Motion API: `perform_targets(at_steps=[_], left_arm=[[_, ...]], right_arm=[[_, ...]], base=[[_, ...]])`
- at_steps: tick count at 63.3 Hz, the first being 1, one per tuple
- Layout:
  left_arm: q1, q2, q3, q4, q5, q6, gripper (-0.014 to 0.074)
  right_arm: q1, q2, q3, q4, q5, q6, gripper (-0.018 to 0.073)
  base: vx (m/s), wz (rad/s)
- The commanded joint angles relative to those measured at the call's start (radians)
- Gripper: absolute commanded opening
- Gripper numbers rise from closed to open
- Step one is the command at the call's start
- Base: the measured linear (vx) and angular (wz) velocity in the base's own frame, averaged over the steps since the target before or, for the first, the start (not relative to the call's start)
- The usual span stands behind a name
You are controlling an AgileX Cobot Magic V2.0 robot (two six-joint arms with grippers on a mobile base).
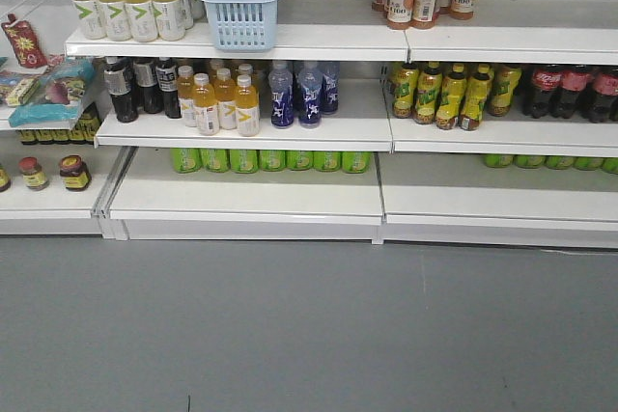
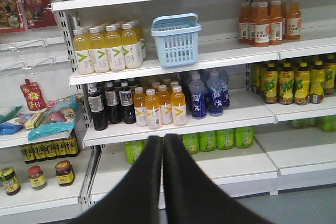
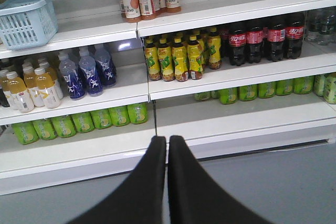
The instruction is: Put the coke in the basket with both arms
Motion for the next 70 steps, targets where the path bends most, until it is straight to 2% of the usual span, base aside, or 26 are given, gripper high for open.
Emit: perform_targets(at_steps=[1, 70], left_arm=[[-0.005, -0.012, -0.001, 0.0, -0.08, -0.002, -0.0006], [-0.005, -0.012, -0.001, 0.0, -0.08, -0.002, -0.0006]], right_arm=[[-0.007, -0.018, 0.011, -0.007, -0.068, -0.001, -0.0002], [-0.007, -0.018, 0.011, -0.007, -0.068, -0.001, -0.0002]], base=[[0.16, 0.03], [0.26, -0.02]])
